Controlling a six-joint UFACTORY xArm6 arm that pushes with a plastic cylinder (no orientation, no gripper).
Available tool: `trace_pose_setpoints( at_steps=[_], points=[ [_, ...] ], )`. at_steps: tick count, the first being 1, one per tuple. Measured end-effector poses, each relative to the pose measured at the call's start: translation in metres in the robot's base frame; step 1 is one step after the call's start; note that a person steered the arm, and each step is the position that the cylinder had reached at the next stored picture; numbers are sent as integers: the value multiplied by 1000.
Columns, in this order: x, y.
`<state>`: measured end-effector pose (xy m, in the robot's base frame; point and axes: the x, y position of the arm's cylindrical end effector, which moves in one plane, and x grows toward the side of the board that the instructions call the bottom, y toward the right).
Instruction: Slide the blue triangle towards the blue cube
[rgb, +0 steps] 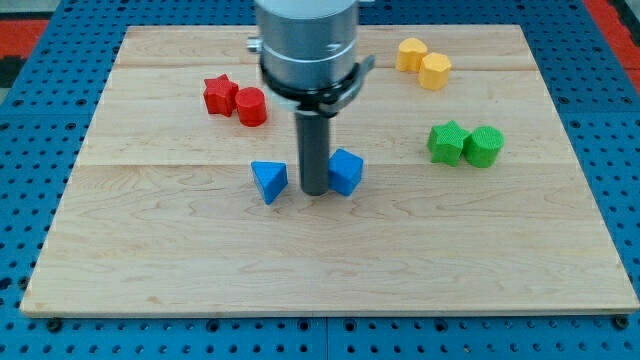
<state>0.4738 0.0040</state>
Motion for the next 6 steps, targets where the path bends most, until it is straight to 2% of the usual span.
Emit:
trace_pose_setpoints(
  at_steps=[1,3,4,5,6],
  points=[
    [-15,36],
    [-28,58],
    [39,37],
    [36,-39],
    [20,-87]
  ],
)
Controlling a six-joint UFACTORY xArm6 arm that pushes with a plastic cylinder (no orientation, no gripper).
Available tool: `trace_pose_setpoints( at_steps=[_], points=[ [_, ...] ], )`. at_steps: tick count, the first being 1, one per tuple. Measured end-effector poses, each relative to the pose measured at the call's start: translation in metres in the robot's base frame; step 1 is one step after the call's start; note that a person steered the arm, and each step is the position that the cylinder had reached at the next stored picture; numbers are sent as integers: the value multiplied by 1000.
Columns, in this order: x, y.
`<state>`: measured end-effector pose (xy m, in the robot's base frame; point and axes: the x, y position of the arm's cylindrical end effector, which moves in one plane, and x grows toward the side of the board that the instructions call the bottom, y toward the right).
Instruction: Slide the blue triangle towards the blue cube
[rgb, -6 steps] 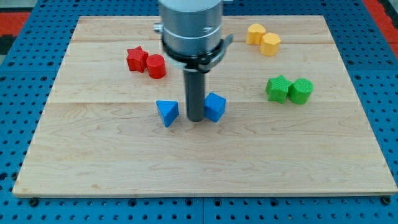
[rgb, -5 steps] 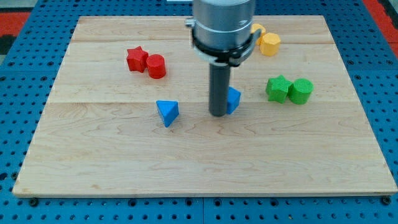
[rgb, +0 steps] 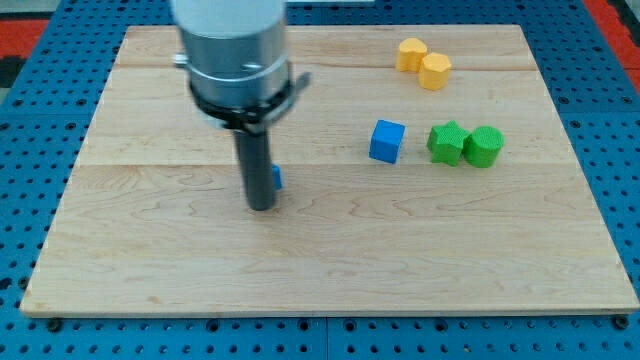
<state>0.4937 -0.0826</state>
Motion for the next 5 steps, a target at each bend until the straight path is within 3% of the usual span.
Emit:
trace_pose_setpoints(
  at_steps=[2,3,5],
  points=[
    [-50,-9],
    [-70,-64],
    [-68,-5]
  ],
)
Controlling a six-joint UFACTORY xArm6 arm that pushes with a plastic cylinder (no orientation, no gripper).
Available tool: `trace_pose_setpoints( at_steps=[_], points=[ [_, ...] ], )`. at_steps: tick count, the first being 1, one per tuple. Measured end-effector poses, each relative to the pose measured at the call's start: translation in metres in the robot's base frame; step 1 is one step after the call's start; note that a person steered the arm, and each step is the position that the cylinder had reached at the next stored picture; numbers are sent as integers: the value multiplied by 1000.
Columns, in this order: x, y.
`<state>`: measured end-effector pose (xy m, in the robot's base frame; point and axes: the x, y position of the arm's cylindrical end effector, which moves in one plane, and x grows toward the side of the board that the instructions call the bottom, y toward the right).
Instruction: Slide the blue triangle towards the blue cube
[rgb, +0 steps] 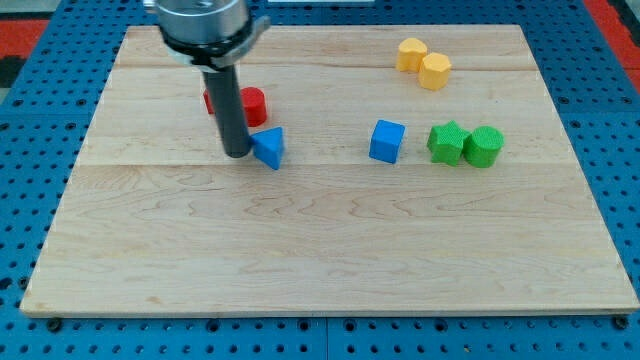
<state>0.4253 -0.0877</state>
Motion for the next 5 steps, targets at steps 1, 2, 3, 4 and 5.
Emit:
trace_pose_setpoints(
  at_steps=[1,2,3,4,5],
  points=[
    [4,15],
    [4,65],
    [-7,83],
    [-1,39],
    [-2,8]
  ],
)
